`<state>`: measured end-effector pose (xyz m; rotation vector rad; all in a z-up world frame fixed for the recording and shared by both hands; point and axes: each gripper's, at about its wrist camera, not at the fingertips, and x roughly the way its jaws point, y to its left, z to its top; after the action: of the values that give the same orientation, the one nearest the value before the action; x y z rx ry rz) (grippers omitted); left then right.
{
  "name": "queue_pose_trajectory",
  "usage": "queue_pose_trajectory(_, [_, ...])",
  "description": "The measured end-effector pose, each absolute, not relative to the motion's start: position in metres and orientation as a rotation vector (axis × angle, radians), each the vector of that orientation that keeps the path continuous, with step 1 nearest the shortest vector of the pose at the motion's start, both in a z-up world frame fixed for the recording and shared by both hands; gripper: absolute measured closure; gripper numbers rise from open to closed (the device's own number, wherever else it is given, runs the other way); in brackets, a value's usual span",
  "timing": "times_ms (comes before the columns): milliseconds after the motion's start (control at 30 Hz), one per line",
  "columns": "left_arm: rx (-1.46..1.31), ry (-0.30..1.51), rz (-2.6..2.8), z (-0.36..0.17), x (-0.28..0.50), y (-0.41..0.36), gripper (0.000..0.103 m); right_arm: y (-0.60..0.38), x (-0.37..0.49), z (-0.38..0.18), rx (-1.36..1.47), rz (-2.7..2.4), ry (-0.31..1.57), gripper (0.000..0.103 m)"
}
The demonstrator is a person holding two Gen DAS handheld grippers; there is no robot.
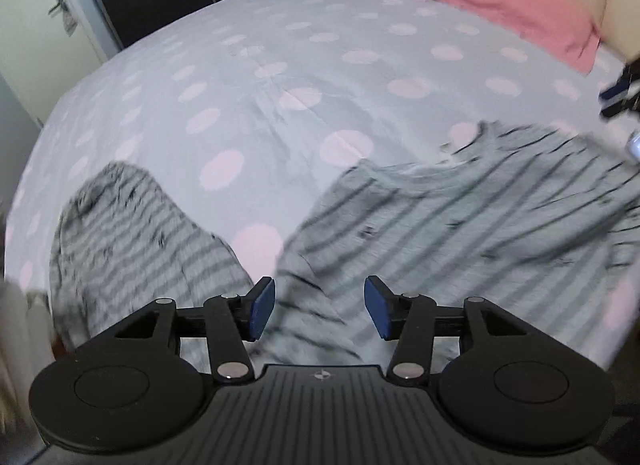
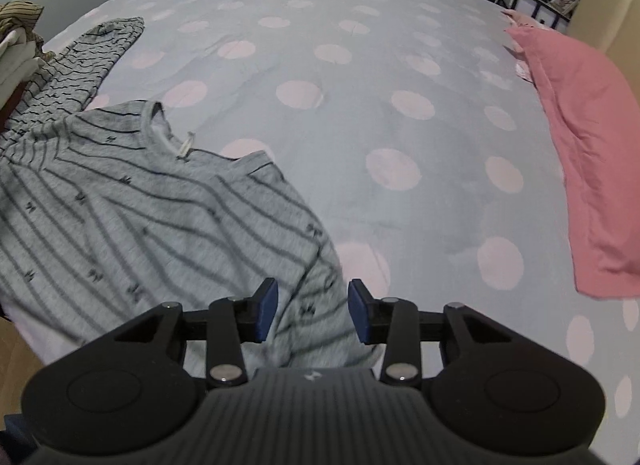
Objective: Fold clothes
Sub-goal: 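Pull the shirt apart with both grippers to spread it on the bed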
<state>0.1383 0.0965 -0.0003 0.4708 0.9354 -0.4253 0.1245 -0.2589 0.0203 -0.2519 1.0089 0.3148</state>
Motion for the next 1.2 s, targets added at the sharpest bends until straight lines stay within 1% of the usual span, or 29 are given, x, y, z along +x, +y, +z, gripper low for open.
queue_pose_trajectory(200, [0.632, 0.947, -0.472, -0.054, 0.184, 0.078, 0.055, -0.257, 0.175, -0.014, -0.316, 0.349, 1.032, 0.062])
queue_pose_trajectory(300, [0.651, 0.923, -0.507, -0.072, 0.199, 0.071, 0.049, -0.258, 0.196, -0.034, -0.304, 0.391, 1.065, 0.061])
queue_pose_trajectory(400, [0.648, 0.931, -0.494, -0.090, 0.210, 0.071, 0.048, -0.255, 0.210, -0.052, -0.323, 0.436, 1.084, 0.061])
queue_pose_trajectory(467, [0.624, 0.940, -0.489, -0.097, 0.213, 0.076, 0.045, -0.254, 0.217, -0.066, -0.337, 0.450, 1.098, 0.061])
queue_pose_trajectory(533, [0.600, 0.949, -0.485, -0.104, 0.216, 0.080, 0.040, -0.256, 0.219, -0.075, -0.313, 0.465, 1.102, 0.061])
queue_pose_trajectory(600, [0.576, 0.959, -0.480, -0.110, 0.219, 0.085, 0.041, -0.259, 0.218, -0.081, -0.272, 0.485, 1.093, 0.059])
queue_pose_trajectory(667, [0.535, 0.988, -0.483, -0.111, 0.219, 0.087, 0.049, -0.261, 0.213, -0.081, -0.249, 0.518, 1.089, 0.059])
queue_pose_trajectory(700, [0.516, 1.004, -0.490, -0.111, 0.219, 0.087, 0.062, -0.259, 0.211, -0.081, -0.237, 0.540, 1.097, 0.061])
queue_pose_trajectory(733, [0.529, 1.007, -0.506, -0.111, 0.217, 0.084, 0.073, -0.258, 0.208, -0.081, -0.226, 0.560, 1.105, 0.066])
queue_pose_trajectory(767, [0.543, 1.010, -0.522, -0.111, 0.215, 0.081, 0.076, -0.256, 0.205, -0.080, -0.233, 0.571, 1.106, 0.071])
queue_pose_trajectory(800, [0.568, 1.017, -0.526, -0.108, 0.212, 0.076, 0.086, -0.252, 0.203, -0.079, -0.249, 0.575, 1.107, 0.080])
queue_pose_trajectory(833, [0.592, 1.023, -0.530, -0.105, 0.210, 0.071, 0.096, -0.249, 0.201, -0.078, -0.265, 0.579, 1.109, 0.094])
queue_pose_trajectory(933, [0.588, 1.030, -0.465, -0.085, 0.202, 0.065, 0.098, -0.240, 0.194, -0.066, -0.313, 0.540, 1.096, 0.096])
queue_pose_trajectory(1000, [0.565, 0.985, -0.437, -0.065, 0.194, 0.068, 0.098, -0.241, 0.188, -0.048, -0.348, 0.515, 1.051, 0.096])
queue_pose_trajectory(1200, [0.389, 0.776, -0.354, 0.026, 0.154, 0.096, 0.098, -0.253, 0.164, 0.024, -0.329, 0.378, 0.863, 0.096])
